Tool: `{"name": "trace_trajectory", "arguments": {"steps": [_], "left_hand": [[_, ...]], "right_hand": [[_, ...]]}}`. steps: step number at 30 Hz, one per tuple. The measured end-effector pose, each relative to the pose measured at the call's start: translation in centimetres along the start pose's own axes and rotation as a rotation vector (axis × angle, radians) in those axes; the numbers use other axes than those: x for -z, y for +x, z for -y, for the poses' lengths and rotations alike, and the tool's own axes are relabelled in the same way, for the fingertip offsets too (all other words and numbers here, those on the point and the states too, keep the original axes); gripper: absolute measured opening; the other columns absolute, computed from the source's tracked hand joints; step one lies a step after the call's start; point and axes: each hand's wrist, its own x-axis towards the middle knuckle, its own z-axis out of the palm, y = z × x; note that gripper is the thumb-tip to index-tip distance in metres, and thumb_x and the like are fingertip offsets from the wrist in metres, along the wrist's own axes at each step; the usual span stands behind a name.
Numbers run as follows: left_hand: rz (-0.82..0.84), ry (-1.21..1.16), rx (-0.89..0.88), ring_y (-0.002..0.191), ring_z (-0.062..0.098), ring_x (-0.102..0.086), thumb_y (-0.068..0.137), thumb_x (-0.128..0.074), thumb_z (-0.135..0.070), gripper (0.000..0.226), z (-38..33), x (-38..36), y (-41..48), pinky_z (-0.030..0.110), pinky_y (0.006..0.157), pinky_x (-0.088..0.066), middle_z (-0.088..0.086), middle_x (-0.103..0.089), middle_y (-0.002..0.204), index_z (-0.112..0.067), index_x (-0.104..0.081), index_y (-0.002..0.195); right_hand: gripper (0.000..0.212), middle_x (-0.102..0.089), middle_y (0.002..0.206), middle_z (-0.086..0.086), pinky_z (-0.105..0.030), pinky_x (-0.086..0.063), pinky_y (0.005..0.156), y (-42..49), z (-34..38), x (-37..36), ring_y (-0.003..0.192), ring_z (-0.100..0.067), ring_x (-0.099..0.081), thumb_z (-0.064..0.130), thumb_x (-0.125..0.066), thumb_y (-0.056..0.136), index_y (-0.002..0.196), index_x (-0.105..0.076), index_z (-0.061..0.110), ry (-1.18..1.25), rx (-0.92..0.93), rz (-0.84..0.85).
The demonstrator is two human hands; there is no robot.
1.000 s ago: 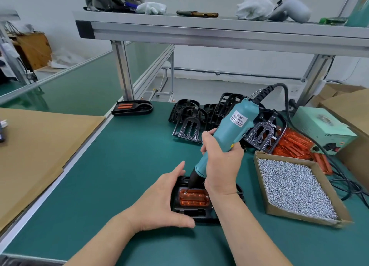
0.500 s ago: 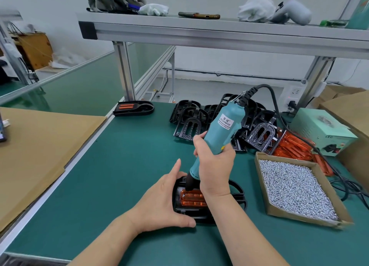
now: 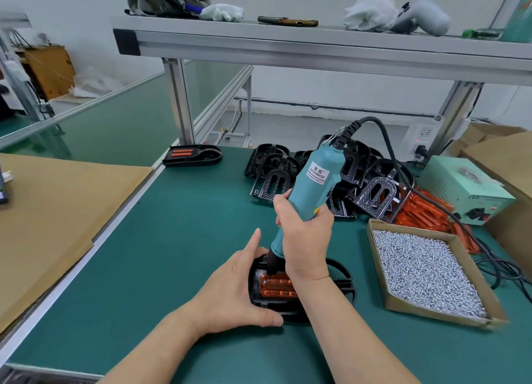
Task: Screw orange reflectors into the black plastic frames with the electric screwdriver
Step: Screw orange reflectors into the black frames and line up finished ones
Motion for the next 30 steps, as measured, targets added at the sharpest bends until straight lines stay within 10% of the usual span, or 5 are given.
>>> {"name": "trace_trajectory", "arguments": {"steps": [13,25,30], "left_hand": [[-0.010,-0.074,-0.016,0.133,0.008,-0.044,0.056,-0.092,-0.047,0.142,-1.0,0.2,0.1,0.037,0.110,-0.039,-0.020,-0.047,0.143,-0.035,0.005,0.158],[0.002,-0.051,-0.030,0.137,-0.001,-0.036,0.056,-0.089,-0.053,0.140,-0.7,0.2,0.1,0.024,0.113,-0.032,-0.035,-0.036,0.145,-0.034,0.004,0.158],[-0.007,-0.035,0.014,0.131,-0.015,-0.032,0.052,-0.084,-0.061,0.136,-0.3,-0.2,0.0,0.008,0.106,-0.026,-0.048,-0.032,0.135,-0.055,0.015,0.143]], "right_hand": [[0.025,-0.046,0.056,0.005,-0.026,-0.039,0.053,-0.2,-0.3,-0.6,0.054,-0.014,-0.040,0.015,-0.070,0.079,0.071,-0.050,0.003,-0.005,-0.001,0.032],[0.027,-0.052,0.062,0.001,-0.024,-0.045,0.059,-1.4,0.5,0.7,0.058,-0.014,-0.047,0.020,-0.075,0.083,0.076,-0.057,0.002,0.011,0.054,0.054],[0.016,-0.054,0.058,0.004,-0.021,-0.046,0.057,1.2,2.8,2.3,0.053,-0.010,-0.050,0.023,-0.074,0.085,0.074,-0.062,0.026,0.109,0.074,-0.101]]}}
